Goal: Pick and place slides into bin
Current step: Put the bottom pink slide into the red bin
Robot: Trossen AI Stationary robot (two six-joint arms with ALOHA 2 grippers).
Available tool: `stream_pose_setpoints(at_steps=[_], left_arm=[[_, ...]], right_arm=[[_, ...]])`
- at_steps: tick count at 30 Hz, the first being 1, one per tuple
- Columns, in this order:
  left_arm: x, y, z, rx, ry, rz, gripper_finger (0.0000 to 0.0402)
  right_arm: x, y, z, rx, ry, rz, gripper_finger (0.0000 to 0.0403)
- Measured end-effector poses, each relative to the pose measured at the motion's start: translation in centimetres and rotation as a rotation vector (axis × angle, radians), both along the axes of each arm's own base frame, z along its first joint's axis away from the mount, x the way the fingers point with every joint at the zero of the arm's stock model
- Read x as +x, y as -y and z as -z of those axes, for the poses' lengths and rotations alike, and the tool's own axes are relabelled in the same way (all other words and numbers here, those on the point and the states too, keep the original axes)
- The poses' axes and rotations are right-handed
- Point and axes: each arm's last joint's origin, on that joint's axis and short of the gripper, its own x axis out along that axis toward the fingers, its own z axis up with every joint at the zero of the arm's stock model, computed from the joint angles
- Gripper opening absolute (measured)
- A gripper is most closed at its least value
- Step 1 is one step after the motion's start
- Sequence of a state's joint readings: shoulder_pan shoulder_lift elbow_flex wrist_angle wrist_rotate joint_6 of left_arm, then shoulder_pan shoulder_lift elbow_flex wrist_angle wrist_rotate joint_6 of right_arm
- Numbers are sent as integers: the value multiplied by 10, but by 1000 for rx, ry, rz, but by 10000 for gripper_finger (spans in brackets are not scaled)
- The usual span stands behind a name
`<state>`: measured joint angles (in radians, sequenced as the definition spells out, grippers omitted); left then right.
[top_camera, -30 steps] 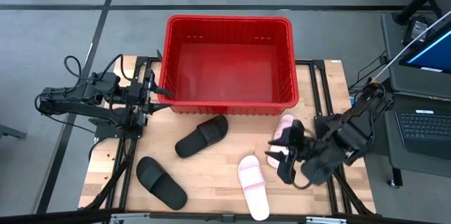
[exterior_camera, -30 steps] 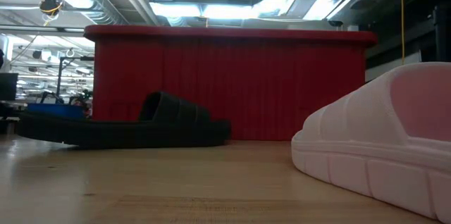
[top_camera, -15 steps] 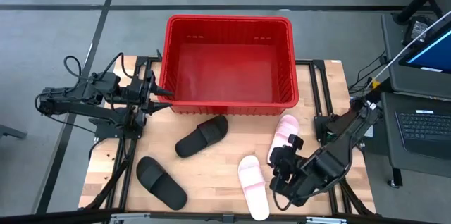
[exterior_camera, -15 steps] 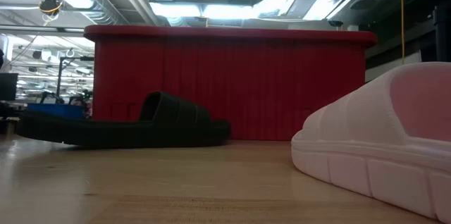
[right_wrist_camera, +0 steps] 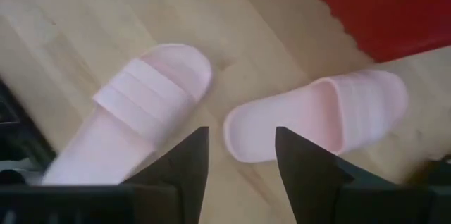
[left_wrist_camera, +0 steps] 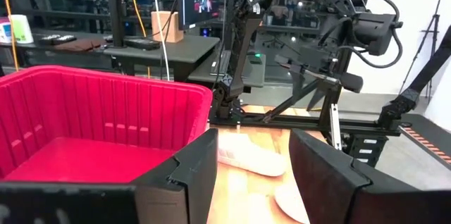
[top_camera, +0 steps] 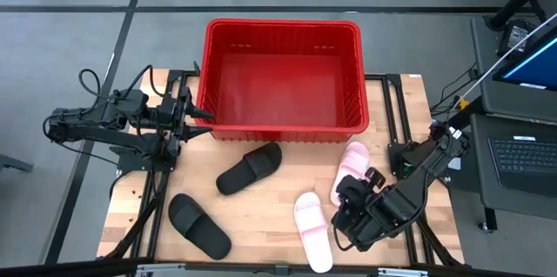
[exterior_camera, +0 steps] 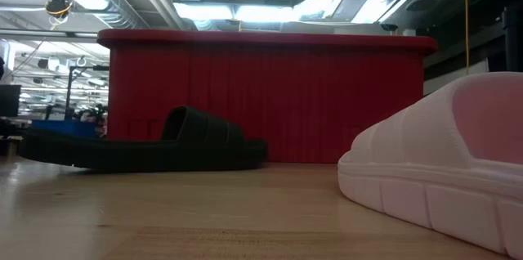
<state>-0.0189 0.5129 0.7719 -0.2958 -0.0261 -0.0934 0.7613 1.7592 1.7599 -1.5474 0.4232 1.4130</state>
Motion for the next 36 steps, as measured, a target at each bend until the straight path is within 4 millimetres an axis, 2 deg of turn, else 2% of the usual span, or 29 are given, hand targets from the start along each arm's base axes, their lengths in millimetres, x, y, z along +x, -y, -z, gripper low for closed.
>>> stream_pose_setpoints(at_steps=[5, 16, 22, 29, 36], left_arm=[[0, 0, 0, 2, 0, 0, 169], [0, 0, 0, 95, -2, 3, 169], [9, 4, -1, 51, 13, 69, 168], [38, 13, 10, 85, -79, 129, 168], [45, 15, 12, 39, -88, 126, 168]], right_arm=[[0, 6, 4, -39, -41, -16, 165], [-1, 9, 39, -86, -93, 18, 165], [0, 8, 37, -71, -85, 19, 165], [0, 8, 36, -70, -84, 20, 165], [1, 8, 36, -64, -77, 20, 165]])
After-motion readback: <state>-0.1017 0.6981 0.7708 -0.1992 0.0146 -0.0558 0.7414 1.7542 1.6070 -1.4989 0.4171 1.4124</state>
